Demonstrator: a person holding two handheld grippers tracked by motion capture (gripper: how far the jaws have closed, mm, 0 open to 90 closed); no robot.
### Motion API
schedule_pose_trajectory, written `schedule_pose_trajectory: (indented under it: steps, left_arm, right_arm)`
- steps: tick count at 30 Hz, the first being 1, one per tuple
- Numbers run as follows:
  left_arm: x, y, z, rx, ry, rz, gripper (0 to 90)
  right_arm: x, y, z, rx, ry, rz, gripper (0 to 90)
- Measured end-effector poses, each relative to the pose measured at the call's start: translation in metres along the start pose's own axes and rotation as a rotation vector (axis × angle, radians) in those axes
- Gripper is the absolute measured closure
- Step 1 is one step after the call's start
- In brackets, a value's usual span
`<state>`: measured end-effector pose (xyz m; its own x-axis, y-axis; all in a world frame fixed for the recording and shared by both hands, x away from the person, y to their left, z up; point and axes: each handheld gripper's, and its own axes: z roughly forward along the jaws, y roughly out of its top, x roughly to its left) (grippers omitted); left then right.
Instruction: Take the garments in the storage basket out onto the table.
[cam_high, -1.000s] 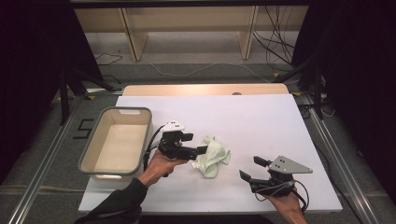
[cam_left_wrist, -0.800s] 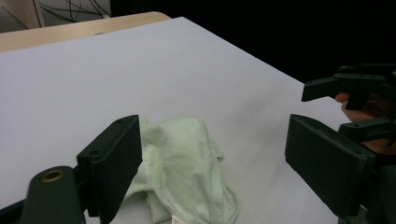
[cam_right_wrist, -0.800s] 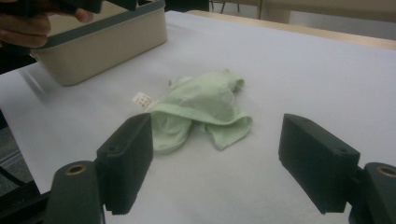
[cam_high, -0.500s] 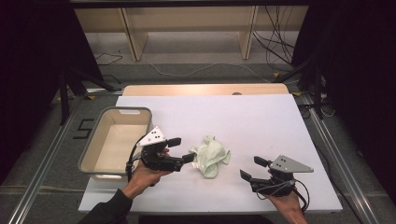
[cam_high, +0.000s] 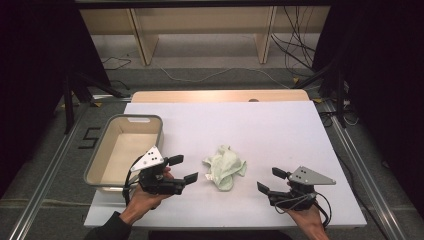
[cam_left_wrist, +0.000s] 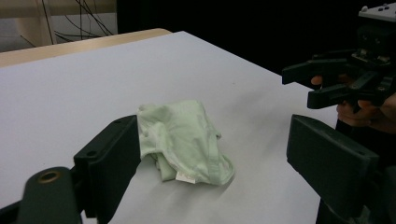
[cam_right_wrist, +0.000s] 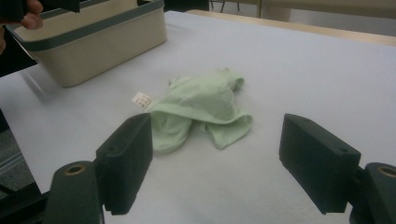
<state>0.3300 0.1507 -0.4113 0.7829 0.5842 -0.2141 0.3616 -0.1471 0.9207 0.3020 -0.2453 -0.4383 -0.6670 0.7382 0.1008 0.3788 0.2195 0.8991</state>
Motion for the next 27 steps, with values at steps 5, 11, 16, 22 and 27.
schedule_pose_trajectory:
  steps: [5, 11, 16, 22, 27]
  left_arm:
    - [-0.002, -0.008, -0.006, 0.003, 0.033, 0.020, 16.7]
    - [-0.002, -0.011, -0.012, -0.006, 0.040, 0.012, 16.6]
    - [-0.002, -0.011, -0.010, -0.003, 0.036, 0.020, 16.6]
    - [-0.002, -0.010, -0.010, -0.008, 0.039, 0.023, 16.6]
    - [-0.002, -0.010, -0.010, -0.010, 0.040, 0.023, 16.6]
  right_arm:
    - [0.000, 0.000, 0.000, -0.001, -0.001, 0.000, 26.5]
    - [-0.001, 0.000, 0.000, -0.006, -0.003, -0.001, 26.5]
    - [-0.001, 0.000, 0.000, -0.004, -0.004, -0.003, 26.4]
    - [-0.001, 0.000, 0.000, -0.006, -0.004, -0.004, 26.5]
    - [-0.001, 0.000, -0.001, -0.009, -0.004, -0.002, 26.5]
